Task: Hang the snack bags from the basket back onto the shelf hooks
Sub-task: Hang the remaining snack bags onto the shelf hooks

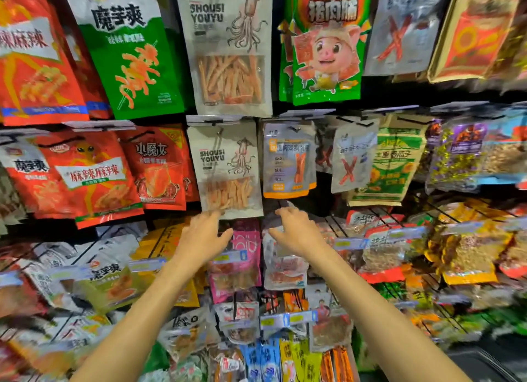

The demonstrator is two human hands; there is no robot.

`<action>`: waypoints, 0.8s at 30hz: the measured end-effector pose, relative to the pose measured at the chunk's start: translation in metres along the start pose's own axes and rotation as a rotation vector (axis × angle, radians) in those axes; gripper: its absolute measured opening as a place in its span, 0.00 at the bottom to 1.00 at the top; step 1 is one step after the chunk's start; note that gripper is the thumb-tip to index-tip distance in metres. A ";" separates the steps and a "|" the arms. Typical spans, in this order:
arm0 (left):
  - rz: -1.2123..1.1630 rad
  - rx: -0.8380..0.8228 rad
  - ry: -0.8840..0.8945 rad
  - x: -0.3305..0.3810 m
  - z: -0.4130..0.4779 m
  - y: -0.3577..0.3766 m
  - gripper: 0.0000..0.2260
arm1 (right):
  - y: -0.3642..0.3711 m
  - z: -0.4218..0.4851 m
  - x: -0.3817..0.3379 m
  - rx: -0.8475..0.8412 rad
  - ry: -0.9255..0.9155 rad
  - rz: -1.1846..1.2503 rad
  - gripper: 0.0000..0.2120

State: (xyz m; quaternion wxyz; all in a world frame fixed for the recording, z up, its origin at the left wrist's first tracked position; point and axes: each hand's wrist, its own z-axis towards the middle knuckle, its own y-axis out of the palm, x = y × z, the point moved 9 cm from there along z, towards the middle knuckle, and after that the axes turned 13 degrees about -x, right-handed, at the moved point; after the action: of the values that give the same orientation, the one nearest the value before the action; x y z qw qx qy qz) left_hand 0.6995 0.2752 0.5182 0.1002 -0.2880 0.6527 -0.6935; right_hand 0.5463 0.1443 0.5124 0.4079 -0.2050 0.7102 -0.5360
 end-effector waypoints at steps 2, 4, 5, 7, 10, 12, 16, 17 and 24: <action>0.121 -0.011 -0.003 0.016 -0.003 0.003 0.28 | -0.009 -0.014 0.013 0.009 0.034 -0.195 0.26; 0.196 -0.018 0.005 0.034 -0.005 0.005 0.27 | -0.014 -0.022 0.028 -0.019 0.073 -0.283 0.25; 0.228 -0.015 0.009 0.043 -0.006 0.005 0.26 | -0.017 -0.025 0.034 -0.029 0.085 -0.315 0.24; 0.275 -0.009 0.008 0.054 -0.001 0.005 0.25 | -0.024 -0.026 0.043 -0.046 0.100 -0.384 0.24; 0.287 -0.022 0.024 0.067 0.013 0.005 0.24 | -0.037 -0.020 0.053 -0.043 0.107 -0.441 0.25; 0.245 -0.029 0.043 0.074 0.025 0.001 0.26 | -0.045 -0.012 0.058 -0.025 0.101 -0.438 0.24; 0.150 -0.061 0.057 0.076 0.058 -0.004 0.28 | -0.060 0.007 0.067 0.009 0.106 -0.462 0.24; 0.119 -0.056 0.061 0.077 0.068 -0.007 0.27 | -0.064 0.014 0.071 0.008 0.111 -0.456 0.24; -0.066 0.086 0.071 0.095 0.112 -0.036 0.30 | -0.099 0.062 0.092 0.051 0.129 -0.306 0.27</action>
State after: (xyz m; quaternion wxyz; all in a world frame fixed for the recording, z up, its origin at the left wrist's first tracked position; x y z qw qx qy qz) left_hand 0.6898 0.1362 0.5766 0.0664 -0.2803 0.6156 -0.7335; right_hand 0.5275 0.0067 0.5657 0.2801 -0.2656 0.6814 -0.6218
